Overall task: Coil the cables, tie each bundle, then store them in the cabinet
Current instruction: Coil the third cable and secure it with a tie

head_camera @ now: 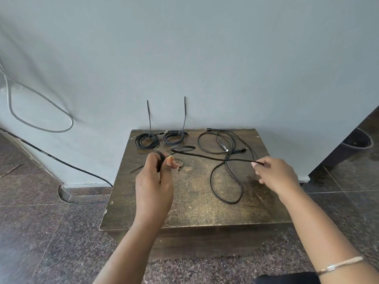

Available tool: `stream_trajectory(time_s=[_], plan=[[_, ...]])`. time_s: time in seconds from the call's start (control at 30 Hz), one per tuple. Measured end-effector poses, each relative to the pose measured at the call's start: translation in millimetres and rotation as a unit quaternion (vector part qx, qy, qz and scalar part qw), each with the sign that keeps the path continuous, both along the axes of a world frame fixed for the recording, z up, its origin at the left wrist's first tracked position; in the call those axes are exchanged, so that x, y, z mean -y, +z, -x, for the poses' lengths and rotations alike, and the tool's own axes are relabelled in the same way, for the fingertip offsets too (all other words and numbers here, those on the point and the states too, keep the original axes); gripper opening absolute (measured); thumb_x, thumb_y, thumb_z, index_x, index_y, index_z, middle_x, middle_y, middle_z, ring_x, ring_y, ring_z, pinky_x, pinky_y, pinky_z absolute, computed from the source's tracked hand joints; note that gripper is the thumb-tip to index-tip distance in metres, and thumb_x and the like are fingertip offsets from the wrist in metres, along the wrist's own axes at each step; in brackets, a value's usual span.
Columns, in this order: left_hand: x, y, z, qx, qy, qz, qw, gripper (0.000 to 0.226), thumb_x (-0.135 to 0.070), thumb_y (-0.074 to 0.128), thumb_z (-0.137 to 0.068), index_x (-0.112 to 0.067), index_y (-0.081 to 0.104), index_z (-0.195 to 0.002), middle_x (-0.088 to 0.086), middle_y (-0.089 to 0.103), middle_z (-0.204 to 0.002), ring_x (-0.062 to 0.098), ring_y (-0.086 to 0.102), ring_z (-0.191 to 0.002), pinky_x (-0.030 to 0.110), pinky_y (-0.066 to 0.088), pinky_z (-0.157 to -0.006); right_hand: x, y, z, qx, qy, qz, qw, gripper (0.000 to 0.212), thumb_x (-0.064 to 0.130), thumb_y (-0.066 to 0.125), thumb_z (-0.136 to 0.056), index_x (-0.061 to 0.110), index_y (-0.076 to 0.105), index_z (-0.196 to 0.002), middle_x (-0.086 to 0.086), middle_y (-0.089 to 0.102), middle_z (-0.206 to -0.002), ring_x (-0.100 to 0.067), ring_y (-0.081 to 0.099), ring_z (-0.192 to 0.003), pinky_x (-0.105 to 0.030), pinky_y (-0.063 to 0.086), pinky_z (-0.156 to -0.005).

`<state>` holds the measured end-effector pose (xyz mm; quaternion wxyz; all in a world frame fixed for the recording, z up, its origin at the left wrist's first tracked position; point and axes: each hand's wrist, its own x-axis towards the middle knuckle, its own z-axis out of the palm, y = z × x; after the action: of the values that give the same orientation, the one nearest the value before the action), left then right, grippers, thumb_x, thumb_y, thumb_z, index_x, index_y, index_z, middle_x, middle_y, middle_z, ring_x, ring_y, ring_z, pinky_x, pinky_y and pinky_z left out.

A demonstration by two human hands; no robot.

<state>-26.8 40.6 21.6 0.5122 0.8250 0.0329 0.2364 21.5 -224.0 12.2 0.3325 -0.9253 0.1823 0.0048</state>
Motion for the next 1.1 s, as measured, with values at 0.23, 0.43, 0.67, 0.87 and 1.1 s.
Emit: stream_trajectory(time_s=[0.23,0.43,0.67,0.87,1.1], plan=[[5.7,-7.9,-1.7,-0.059,-0.037,-0.047,0.996,0.017,-0.024,0.052,-0.096,-0.015,0.057,-0.082,-0.022,0.06,-0.064,0.0,0.046,-0.044,0.013,0.031,-0.042,-21.3,26.1,13.0,0.27,0.007,-0.219,0.938,0.043,-0.003,0.04,-0.087,0.027,0.07,-0.092,0.008,0.073,-0.091,-0.013,0.069,-0.08,-0.025,0.055,-0.062],[4.4,-8.4,-7.1,-0.092,0.011,-0.003,0.996,0.026,-0.029,0.049,-0.097,-0.028,0.045,-0.071,-0.02,0.067,-0.074,0.0,0.048,-0.046,0.014,0.036,-0.045,-33.6,43.3,26.0,0.332,-0.037,-0.424,0.842,0.022,0.008,0.049,-0.094,0.014,0.069,-0.088,-0.002,0.07,-0.079,-0.013,0.066,-0.072,-0.02,0.052,-0.059],[-4.1,-9.7,-10.6,-0.087,0.095,0.058,0.99,0.019,-0.028,0.047,-0.097,-0.023,0.049,-0.079,-0.02,0.067,-0.078,0.002,0.046,-0.043,0.024,0.034,-0.049,-5.9,29.7,13.1,0.156,-0.191,-0.678,0.693,0.04,-0.009,0.039,-0.084,0.008,0.048,-0.118,-0.011,0.066,-0.113,-0.008,0.063,-0.064,-0.018,0.052,-0.055],[-6.0,-8.9,-9.6,-0.073,0.111,0.058,0.989,0.021,-0.028,0.047,-0.097,-0.028,0.051,-0.077,-0.017,0.068,-0.075,0.006,0.046,-0.046,0.032,0.037,-0.051,16.3,10.1,-2.8,0.088,-0.284,-0.64,0.708,0.01,0.002,0.05,-0.095,0.008,0.057,-0.094,-0.009,0.064,-0.118,-0.002,0.056,-0.057,-0.01,0.042,-0.041],[-3.5,-6.7,-7.1,-0.063,0.072,-0.005,0.995,0.025,-0.027,0.048,-0.097,-0.03,0.051,-0.073,-0.006,0.054,-0.053,0.005,0.046,-0.043,0.017,0.034,-0.042,9.9,25.8,1.6,0.079,-0.095,-0.727,0.676,0.029,0.002,0.052,-0.084,0.014,0.068,-0.104,0.004,0.068,-0.084,-0.001,0.057,-0.056,-0.012,0.04,-0.043]])
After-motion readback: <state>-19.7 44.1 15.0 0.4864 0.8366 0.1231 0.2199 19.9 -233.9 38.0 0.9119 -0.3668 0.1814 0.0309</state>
